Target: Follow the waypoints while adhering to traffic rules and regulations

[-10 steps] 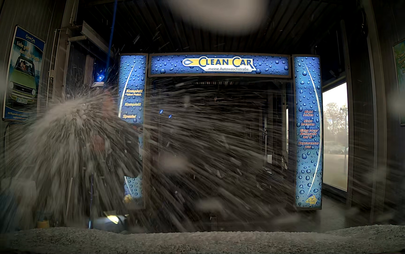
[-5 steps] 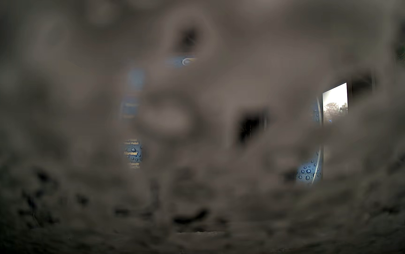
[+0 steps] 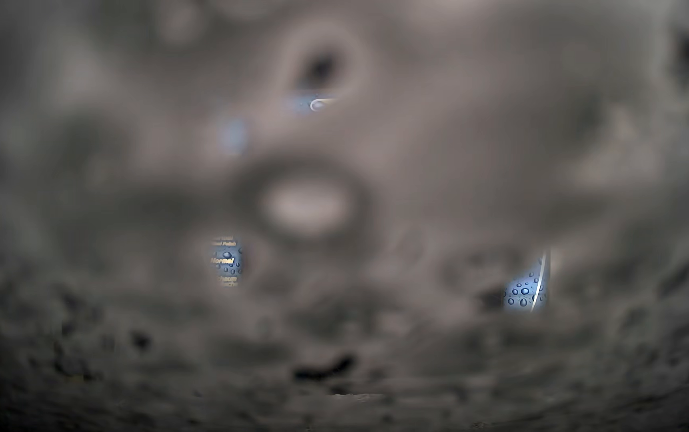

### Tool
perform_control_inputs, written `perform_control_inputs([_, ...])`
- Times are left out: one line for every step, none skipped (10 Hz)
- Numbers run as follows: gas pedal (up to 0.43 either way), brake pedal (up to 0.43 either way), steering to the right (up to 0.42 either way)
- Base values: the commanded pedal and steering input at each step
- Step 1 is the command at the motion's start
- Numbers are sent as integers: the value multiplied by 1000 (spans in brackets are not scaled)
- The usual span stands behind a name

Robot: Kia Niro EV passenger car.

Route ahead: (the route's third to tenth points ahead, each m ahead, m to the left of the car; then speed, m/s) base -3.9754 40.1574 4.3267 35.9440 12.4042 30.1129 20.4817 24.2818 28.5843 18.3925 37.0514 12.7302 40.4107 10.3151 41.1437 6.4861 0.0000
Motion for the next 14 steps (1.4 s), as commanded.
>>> perform_control_inputs([0,0,-14])
perform_control_inputs([0,0,-14])
perform_control_inputs([0,0,-14])
perform_control_inputs([0,0,-14])
perform_control_inputs([0,0,-14])
perform_control_inputs([0,0,-14])
perform_control_inputs([0,0,-15])
perform_control_inputs([0,0,-15])
perform_control_inputs([0,0,-14])
perform_control_inputs([0,0,-14])
perform_control_inputs([0,6,-14])
perform_control_inputs([0,0,-14])
perform_control_inputs([0,0,-14])
perform_control_inputs([0,0,-14])
